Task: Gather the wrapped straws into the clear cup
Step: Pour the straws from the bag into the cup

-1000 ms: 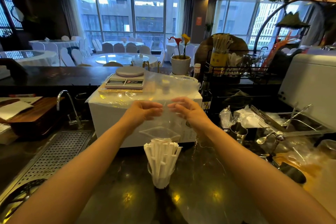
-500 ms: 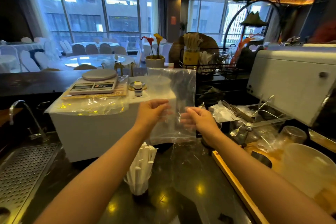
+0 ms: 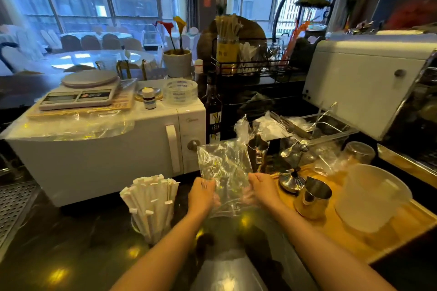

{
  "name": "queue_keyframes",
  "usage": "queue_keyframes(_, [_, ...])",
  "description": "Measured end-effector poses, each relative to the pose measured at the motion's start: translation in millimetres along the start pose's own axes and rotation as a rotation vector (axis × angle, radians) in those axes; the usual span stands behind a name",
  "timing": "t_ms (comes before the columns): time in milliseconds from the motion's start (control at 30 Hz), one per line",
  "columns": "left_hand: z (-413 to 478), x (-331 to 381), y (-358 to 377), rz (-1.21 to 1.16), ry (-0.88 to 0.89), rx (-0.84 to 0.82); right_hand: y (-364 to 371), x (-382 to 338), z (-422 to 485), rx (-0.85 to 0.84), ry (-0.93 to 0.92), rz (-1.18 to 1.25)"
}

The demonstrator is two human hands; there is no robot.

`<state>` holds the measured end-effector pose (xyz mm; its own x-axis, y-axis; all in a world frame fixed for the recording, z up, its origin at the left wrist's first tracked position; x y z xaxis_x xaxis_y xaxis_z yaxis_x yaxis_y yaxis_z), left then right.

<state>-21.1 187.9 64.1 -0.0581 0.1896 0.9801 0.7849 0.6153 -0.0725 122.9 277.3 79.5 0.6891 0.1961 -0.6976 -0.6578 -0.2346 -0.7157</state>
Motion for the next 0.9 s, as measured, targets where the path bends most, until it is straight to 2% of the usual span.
queue_keyframes(300, [-7, -62, 8, 0.421, -0.017, -0.008, 48, 53, 4, -0.156, -0.017, -0.444])
queue_keyframes(433, [-9, -82, 22, 0.878, 0.045, -0.125, 57, 65, 8, -0.220, -0.072, -0.654])
queue_keyframes(533, [-6, -94, 26, 1.118, 0.118, -0.166, 65, 73, 9, -0.235, -0.137, -0.794])
queue_keyframes(633, [-6, -98, 24, 1.182, 0.194, -0.185, 69, 75, 6, -0.189, -0.202, -0.878])
queue_keyframes(700, [-7, -96, 22, 1.234, 0.243, -0.191, 65, 70, 1, -0.065, -0.269, -0.902])
queue_keyframes(800, [-6, -96, 20, 1.296, 0.277, -0.227, 72, 71, -1, -0.101, -0.317, -0.993])
queue_keyframes(900, [-5, -96, 21, 1.297, 0.230, -0.318, 69, 62, -1, -0.126, -0.373, -1.043])
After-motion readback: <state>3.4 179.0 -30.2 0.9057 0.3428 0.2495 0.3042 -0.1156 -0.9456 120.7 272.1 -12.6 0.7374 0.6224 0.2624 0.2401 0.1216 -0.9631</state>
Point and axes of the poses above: each hand's wrist, its own z-axis towards the middle knuckle, its own y-axis out of the palm, x = y × z, the point moved 5 cm from there along z, towards the middle knuckle, and after that the axes turned 11 degrees about -z, right-handed, at the moved point
